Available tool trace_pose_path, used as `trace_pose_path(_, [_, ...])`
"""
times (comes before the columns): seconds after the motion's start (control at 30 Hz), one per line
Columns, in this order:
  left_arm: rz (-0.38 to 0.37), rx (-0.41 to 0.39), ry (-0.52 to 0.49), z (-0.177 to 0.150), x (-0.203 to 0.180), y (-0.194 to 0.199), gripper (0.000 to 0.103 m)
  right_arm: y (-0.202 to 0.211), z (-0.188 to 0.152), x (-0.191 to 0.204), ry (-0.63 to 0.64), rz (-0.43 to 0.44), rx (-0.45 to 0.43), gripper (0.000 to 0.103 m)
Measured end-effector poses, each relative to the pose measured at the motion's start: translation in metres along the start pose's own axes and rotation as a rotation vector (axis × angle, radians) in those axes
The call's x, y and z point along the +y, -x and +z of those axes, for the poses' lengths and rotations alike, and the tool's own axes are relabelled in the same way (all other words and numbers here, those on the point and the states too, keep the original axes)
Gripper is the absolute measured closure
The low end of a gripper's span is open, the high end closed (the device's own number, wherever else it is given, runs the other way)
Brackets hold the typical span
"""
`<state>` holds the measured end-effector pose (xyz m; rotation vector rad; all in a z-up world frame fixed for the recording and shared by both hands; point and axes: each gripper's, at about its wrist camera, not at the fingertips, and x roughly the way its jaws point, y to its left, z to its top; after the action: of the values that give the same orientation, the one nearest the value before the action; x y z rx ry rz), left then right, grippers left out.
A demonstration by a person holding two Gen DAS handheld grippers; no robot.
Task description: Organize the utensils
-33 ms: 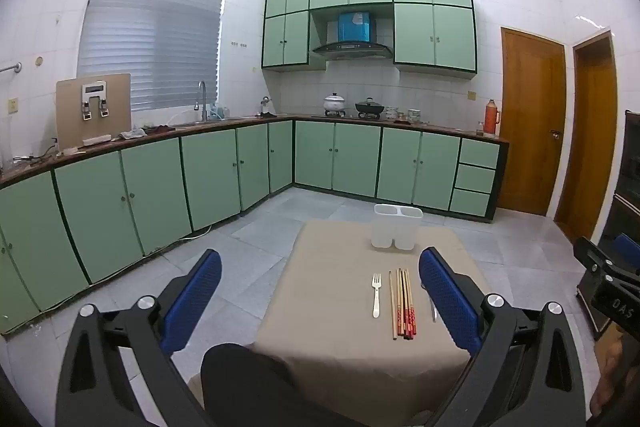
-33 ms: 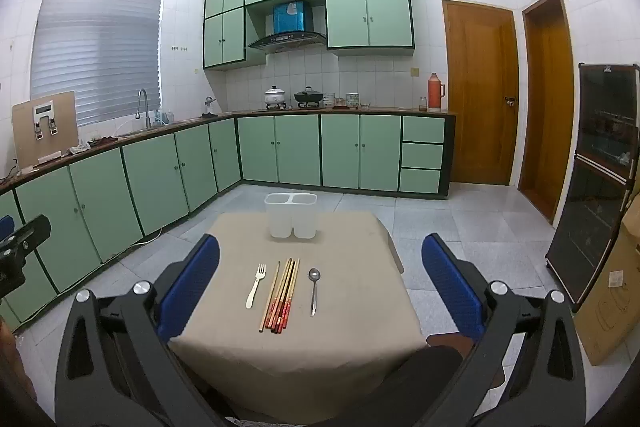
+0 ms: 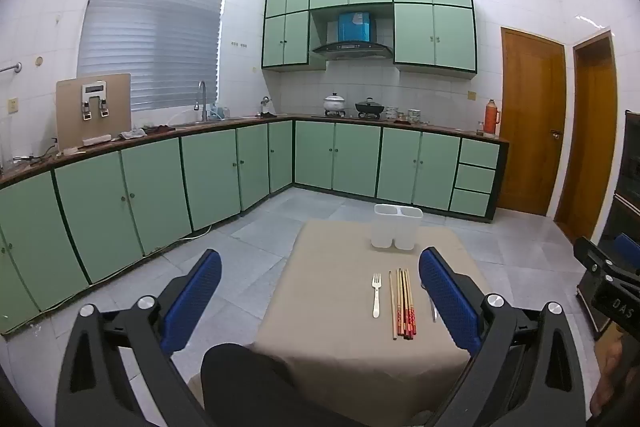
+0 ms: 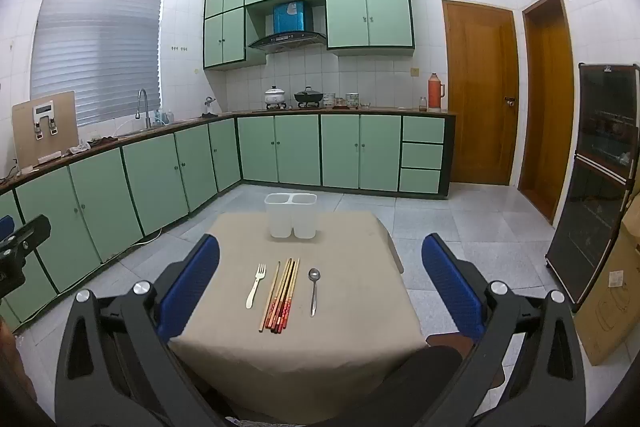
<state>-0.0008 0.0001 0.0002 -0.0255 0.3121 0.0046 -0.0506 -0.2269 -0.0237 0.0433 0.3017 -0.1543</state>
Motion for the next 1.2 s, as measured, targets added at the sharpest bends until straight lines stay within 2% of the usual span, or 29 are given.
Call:
trace_pose_path(0.93, [0.008, 0.01, 0.002, 0.01, 0.003, -0.004, 0.006, 0.003, 0.0, -0.006, 0.003, 0.002, -0.003, 0.005])
trace_pose_path(0.97, [0.01, 0.011, 0.002, -0.001, 0.0, -0.004, 0.006, 0.002, 0.0, -0.006, 0.002, 0.001, -0.003, 0.005])
trace_pose_path(1.2, [0.01, 0.011, 0.003, -0.001, 0.001, -0.004, 0.006, 0.003, 0.002, -0.005, 0.002, 0.002, -0.006, 0.005])
